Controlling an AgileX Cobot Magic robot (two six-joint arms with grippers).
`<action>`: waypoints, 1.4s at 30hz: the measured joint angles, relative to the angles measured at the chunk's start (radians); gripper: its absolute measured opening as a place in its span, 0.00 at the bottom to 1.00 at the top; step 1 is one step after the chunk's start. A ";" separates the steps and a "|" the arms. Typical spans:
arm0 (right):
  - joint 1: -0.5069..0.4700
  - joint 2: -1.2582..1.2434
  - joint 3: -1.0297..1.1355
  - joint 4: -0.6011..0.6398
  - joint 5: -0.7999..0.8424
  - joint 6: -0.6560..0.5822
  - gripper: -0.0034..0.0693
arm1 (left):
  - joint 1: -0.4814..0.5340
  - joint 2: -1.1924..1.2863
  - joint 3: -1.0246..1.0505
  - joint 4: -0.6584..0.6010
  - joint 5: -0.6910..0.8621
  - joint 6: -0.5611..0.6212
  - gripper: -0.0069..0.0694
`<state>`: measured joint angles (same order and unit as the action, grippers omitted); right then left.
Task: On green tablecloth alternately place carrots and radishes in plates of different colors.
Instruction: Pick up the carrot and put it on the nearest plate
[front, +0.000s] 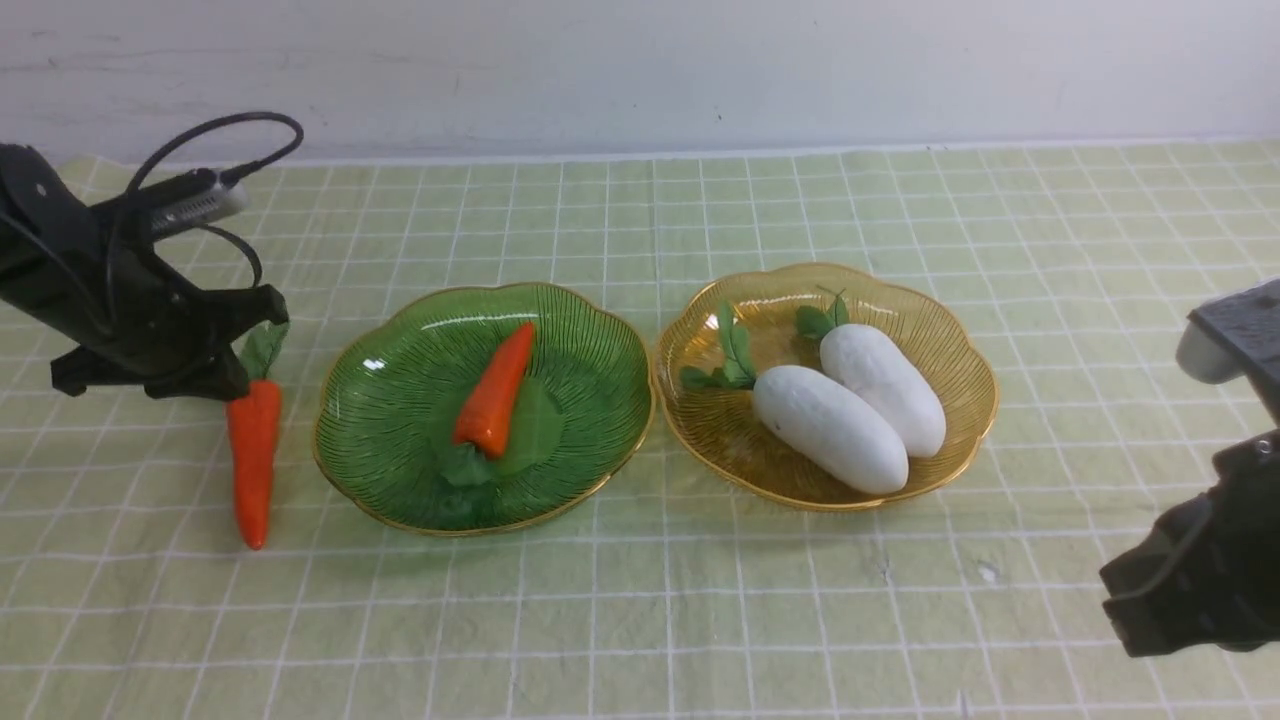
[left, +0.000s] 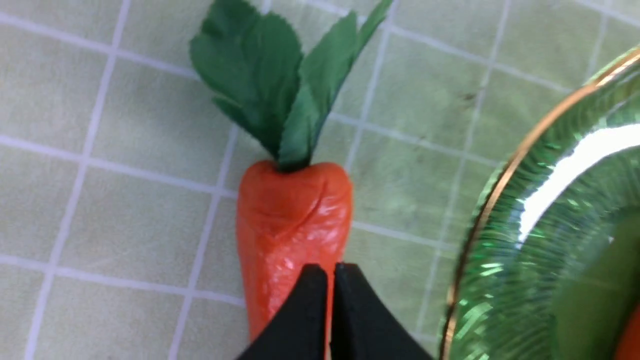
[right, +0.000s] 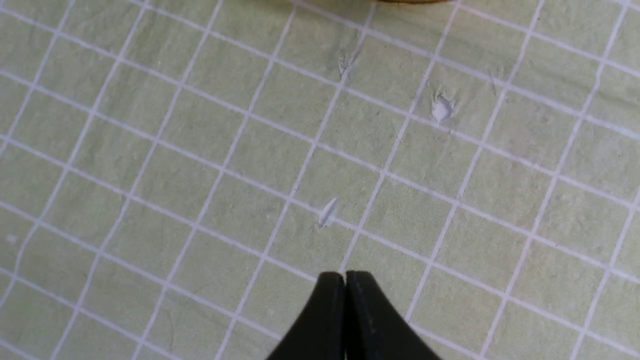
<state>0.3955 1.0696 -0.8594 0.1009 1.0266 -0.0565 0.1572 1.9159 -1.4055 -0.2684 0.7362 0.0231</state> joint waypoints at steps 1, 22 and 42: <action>0.000 0.000 0.000 0.000 0.000 0.000 0.03 | 0.000 0.000 0.000 0.000 0.005 0.000 0.08; 0.000 0.000 0.000 0.000 -0.002 -0.002 0.03 | -0.001 0.162 -0.053 0.030 0.104 0.001 0.65; 0.000 0.000 0.000 0.003 -0.023 -0.004 0.03 | -0.125 0.091 -0.204 -0.014 0.346 0.090 0.41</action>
<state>0.3955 1.0696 -0.8594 0.1042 1.0035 -0.0604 0.0318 2.0066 -1.6092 -0.2821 1.0823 0.1134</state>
